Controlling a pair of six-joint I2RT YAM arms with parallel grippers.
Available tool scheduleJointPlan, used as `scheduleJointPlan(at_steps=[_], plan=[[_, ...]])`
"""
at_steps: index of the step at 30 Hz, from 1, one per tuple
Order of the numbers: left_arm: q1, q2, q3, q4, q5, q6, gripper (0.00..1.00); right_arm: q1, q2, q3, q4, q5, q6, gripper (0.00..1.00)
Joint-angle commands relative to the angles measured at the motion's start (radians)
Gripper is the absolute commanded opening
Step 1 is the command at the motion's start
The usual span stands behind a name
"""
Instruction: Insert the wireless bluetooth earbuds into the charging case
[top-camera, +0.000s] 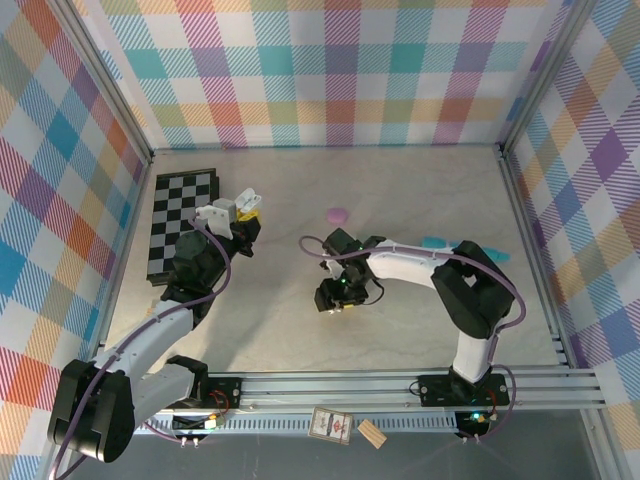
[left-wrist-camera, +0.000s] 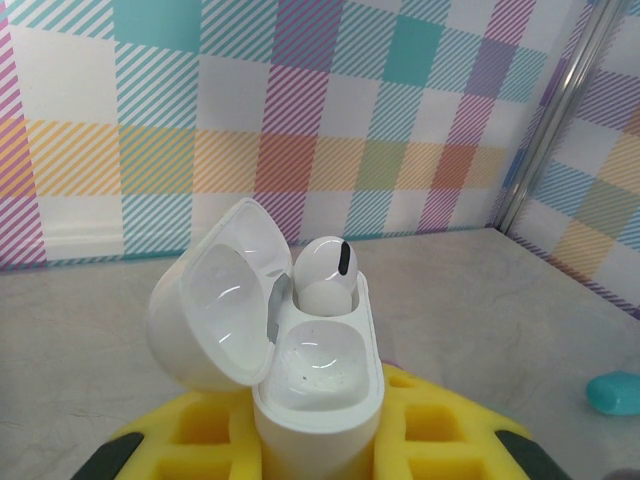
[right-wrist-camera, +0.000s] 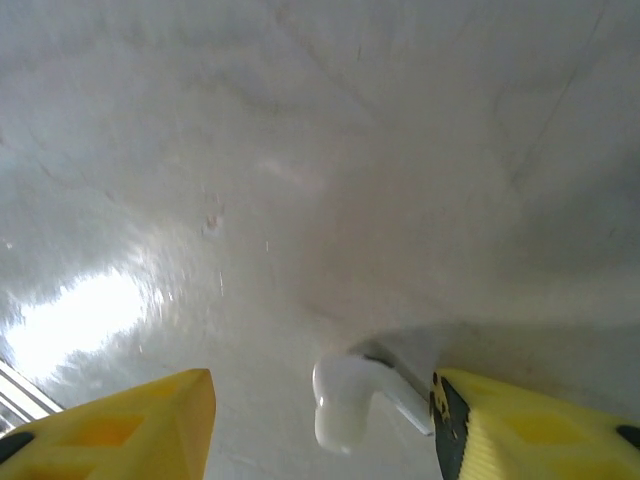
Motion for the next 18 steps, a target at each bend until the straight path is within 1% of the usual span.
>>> scheduleJointPlan(at_steps=[1, 4, 7, 12, 15, 18], plan=[[0.016, -0.003, -0.001, 0.02, 0.011, -0.002, 0.18, 0.031, -0.046, -0.012, -0.048, -0.026, 0.015, 0.57], [0.016, -0.006, -0.006, 0.022, 0.006, 0.0, 0.18, 0.037, -0.065, 0.008, -0.08, 0.002, 0.013, 0.55], [0.019, -0.011, -0.012, 0.013, -0.013, 0.008, 0.18, 0.036, -0.061, 0.061, -0.143, 0.074, 0.002, 0.55], [0.035, -0.02, -0.023, 0.012, -0.027, 0.006, 0.18, 0.038, 0.016, 0.184, -0.28, 0.134, -0.029, 0.55], [0.037, -0.03, -0.024, 0.005, -0.029, 0.01, 0.18, 0.045, 0.077, 0.256, -0.358, 0.145, -0.076, 0.54], [0.042, -0.044, -0.022, -0.025, -0.048, 0.02, 0.18, 0.058, 0.147, 0.344, -0.464, 0.19, -0.128, 0.53]])
